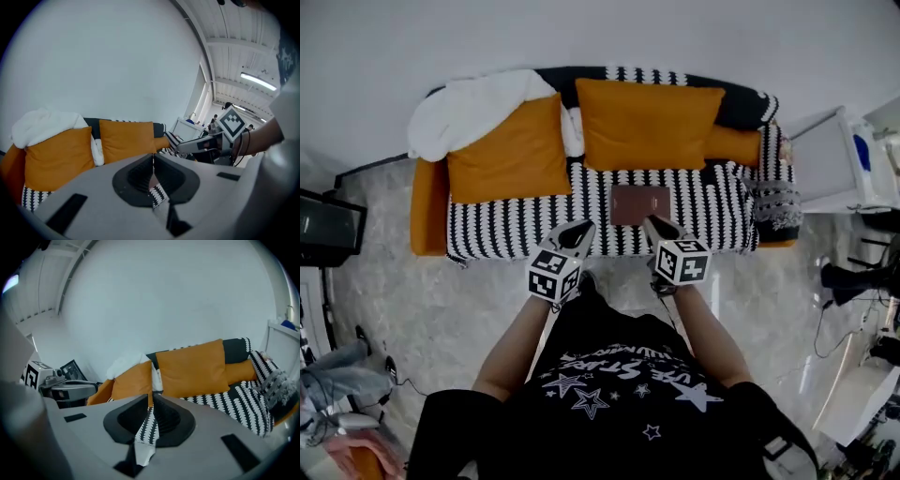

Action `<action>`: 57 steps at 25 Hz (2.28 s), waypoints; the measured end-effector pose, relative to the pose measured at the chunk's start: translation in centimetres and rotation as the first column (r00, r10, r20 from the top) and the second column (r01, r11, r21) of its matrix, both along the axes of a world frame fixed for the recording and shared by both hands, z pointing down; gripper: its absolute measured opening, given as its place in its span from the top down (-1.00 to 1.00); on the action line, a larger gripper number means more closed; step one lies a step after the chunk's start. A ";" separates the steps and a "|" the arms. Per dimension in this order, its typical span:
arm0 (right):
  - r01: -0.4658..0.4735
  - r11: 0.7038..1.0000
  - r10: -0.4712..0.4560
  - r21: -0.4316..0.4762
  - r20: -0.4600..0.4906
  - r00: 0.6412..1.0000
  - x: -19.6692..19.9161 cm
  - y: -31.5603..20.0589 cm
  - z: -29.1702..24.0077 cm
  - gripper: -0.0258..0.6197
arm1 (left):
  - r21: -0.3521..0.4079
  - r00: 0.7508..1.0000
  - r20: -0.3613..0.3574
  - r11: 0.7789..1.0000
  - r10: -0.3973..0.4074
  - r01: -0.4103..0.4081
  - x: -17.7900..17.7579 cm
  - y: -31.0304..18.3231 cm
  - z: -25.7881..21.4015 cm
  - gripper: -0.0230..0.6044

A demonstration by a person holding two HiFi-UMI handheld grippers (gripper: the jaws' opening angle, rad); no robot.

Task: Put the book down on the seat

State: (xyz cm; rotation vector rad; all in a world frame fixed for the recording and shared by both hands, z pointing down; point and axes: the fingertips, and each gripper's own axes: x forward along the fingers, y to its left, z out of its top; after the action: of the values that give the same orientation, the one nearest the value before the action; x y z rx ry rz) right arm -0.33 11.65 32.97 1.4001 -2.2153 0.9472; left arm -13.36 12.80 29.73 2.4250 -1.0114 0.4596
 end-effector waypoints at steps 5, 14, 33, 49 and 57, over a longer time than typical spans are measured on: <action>0.086 0.996 -0.087 0.027 0.036 0.996 0.4 2.7 -1.0 0.76 | 0.011 0.999 0.015 0.999 -0.048 0.048 1.8 3.0 -0.8 0.88; 0.121 0.990 -0.126 0.075 0.069 0.990 3.1 8.1 -1.9 0.78 | 0.022 0.997 0.035 0.997 -0.074 0.073 5.2 9.2 -0.7 0.88; 0.166 0.965 -0.206 0.203 0.195 0.959 12.1 21.7 -5.6 0.85 | 0.060 0.995 0.064 0.995 -0.080 0.077 14.7 22.9 -2.4 0.88; 0.203 0.956 -0.242 0.209 0.181 0.953 11.2 26.7 -5.2 0.85 | 0.099 0.995 0.044 0.991 -0.094 0.089 14.1 26.7 -4.0 0.88; 0.258 0.935 -0.287 0.242 0.095 0.953 7.0 29.4 -7.0 0.85 | 0.119 0.995 0.004 0.988 -0.097 0.096 10.1 28.4 -6.2 0.88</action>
State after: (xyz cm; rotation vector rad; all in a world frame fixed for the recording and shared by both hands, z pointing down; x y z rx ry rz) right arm 6.65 41.01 25.95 1.1012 -2.6009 0.7238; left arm -3.23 41.25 23.57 2.4655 -1.1854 0.3882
